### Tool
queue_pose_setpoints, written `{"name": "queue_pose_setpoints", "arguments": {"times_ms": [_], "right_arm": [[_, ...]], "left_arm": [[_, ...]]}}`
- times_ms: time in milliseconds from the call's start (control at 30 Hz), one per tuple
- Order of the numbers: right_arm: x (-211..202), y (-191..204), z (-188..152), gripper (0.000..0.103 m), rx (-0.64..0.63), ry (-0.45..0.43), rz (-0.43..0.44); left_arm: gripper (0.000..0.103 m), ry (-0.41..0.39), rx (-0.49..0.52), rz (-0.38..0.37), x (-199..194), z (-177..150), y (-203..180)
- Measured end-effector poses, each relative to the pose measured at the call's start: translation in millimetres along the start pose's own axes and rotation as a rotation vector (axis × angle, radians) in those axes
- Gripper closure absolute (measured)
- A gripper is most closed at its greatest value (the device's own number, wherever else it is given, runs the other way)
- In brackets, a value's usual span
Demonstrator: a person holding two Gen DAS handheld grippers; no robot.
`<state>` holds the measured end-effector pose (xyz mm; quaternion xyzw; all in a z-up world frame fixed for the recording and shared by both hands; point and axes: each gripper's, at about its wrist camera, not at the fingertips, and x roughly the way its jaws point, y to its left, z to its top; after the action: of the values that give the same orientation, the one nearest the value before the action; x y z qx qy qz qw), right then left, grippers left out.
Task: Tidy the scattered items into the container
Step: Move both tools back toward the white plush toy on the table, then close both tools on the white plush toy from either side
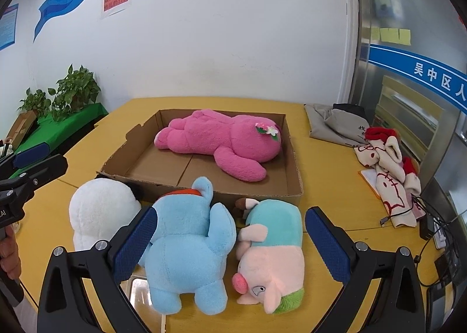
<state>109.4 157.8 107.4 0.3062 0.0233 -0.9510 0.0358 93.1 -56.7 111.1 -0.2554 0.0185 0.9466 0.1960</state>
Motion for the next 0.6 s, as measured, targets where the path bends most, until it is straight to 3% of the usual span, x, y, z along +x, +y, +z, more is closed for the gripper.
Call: {"name": "queue_pose_setpoints", "arguments": {"times_ms": [333, 600], "right_arm": [[42, 10, -7, 0.000, -0.045, 0.069, 0.078], [57, 25, -9, 0.000, -0.059, 0.082, 0.102]], "left_arm": [[0.020, 0.081, -0.151, 0.008, 6, -35, 65], [0.020, 0.133, -0.201, -0.054, 20, -48, 87]]}}
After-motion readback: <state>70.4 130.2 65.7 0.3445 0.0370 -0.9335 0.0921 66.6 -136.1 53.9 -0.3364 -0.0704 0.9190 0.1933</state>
